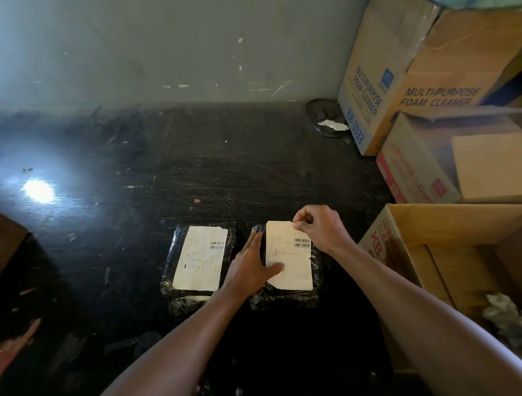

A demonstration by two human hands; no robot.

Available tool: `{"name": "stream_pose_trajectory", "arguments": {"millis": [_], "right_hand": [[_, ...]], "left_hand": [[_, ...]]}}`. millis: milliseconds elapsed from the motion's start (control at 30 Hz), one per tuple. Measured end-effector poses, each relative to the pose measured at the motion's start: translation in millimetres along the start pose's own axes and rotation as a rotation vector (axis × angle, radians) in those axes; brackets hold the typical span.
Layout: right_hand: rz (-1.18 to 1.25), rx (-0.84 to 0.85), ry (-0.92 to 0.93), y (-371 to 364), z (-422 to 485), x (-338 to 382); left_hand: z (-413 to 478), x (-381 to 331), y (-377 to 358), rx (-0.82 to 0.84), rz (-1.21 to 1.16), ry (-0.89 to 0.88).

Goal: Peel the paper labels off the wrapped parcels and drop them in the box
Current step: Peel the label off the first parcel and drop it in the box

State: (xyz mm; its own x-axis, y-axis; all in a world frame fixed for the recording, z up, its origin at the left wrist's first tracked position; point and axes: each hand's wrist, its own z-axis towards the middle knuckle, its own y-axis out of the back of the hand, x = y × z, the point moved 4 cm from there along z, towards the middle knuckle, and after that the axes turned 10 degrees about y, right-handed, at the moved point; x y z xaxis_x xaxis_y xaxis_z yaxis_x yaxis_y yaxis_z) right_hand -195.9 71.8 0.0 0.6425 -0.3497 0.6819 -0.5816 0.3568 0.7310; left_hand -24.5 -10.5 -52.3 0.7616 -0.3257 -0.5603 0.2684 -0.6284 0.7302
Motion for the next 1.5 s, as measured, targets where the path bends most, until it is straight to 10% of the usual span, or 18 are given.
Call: {"name": "stream_pose_trajectory", "arguments": {"millis": [1500], "right_hand": [[-0.124,-0.016,0.119,109,-12,46]], "left_hand": [[-30,21,4,0.068,0.216,-0.256]]}}
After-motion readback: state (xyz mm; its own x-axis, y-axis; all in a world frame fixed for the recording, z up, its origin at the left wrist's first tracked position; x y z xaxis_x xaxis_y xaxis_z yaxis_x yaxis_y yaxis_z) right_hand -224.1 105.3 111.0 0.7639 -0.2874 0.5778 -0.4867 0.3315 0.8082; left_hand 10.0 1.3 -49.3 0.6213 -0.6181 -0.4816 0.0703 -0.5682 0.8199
